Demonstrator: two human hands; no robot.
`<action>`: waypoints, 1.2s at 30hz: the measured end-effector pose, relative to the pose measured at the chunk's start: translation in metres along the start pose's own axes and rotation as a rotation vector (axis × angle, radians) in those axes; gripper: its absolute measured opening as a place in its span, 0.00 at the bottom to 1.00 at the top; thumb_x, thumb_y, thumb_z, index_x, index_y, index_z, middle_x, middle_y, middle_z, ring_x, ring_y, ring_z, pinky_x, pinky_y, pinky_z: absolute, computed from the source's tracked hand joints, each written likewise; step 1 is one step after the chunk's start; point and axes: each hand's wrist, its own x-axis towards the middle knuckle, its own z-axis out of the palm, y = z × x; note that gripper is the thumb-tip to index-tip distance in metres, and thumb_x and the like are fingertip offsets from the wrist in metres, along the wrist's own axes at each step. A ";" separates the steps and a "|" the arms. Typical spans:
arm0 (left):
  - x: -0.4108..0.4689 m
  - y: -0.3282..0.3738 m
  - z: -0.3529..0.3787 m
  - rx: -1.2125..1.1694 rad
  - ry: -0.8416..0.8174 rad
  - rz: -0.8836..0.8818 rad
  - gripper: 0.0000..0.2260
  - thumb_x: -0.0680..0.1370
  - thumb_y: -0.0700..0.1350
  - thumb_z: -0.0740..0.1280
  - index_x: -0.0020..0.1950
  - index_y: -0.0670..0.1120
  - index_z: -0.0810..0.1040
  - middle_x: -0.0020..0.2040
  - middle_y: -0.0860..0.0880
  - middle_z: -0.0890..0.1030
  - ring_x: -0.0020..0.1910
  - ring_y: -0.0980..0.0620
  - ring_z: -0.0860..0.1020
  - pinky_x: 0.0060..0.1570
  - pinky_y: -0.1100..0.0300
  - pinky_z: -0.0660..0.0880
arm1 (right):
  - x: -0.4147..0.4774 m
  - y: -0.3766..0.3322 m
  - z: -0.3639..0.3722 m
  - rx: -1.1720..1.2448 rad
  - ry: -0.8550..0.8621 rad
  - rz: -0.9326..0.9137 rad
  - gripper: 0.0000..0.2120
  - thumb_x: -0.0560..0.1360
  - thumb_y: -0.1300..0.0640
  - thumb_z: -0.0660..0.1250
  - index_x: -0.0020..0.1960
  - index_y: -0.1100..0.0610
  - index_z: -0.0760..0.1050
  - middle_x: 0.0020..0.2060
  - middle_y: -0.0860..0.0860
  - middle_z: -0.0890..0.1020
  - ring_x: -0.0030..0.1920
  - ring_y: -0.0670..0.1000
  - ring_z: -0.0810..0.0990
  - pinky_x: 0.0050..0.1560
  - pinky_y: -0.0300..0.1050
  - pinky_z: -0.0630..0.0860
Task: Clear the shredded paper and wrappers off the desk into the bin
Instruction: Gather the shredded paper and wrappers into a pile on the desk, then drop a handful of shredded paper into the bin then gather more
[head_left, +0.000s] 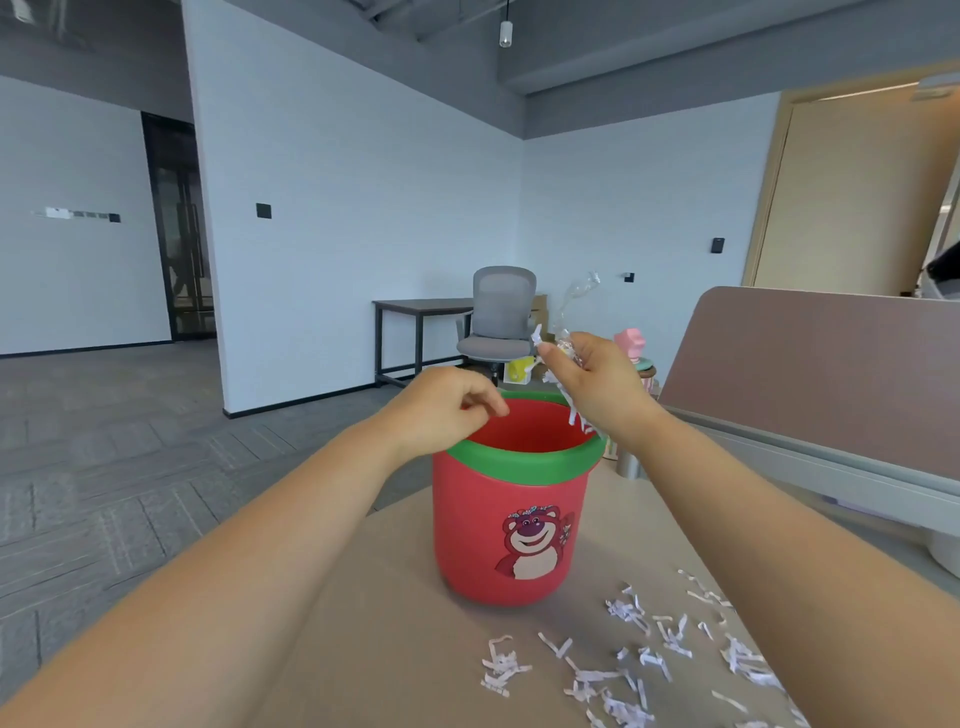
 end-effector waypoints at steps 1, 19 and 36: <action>-0.005 -0.003 0.000 0.044 0.074 -0.004 0.10 0.75 0.38 0.62 0.47 0.49 0.82 0.41 0.60 0.76 0.41 0.61 0.76 0.43 0.73 0.70 | 0.004 -0.001 0.003 0.000 -0.002 -0.007 0.16 0.77 0.51 0.60 0.31 0.51 0.66 0.24 0.47 0.64 0.26 0.46 0.64 0.28 0.40 0.60; -0.046 -0.023 0.030 0.062 0.432 -0.072 0.12 0.77 0.51 0.62 0.55 0.44 0.68 0.54 0.52 0.70 0.51 0.54 0.72 0.51 0.55 0.72 | 0.010 0.013 0.021 -0.451 -0.508 0.123 0.27 0.68 0.47 0.71 0.64 0.54 0.70 0.63 0.53 0.73 0.61 0.54 0.73 0.61 0.46 0.71; -0.054 0.000 0.033 0.147 0.448 0.027 0.09 0.77 0.45 0.60 0.54 0.43 0.74 0.58 0.46 0.73 0.60 0.49 0.69 0.58 0.53 0.69 | -0.049 0.010 0.007 -0.185 -0.034 -0.109 0.10 0.76 0.59 0.62 0.54 0.57 0.78 0.53 0.54 0.81 0.54 0.53 0.77 0.58 0.48 0.74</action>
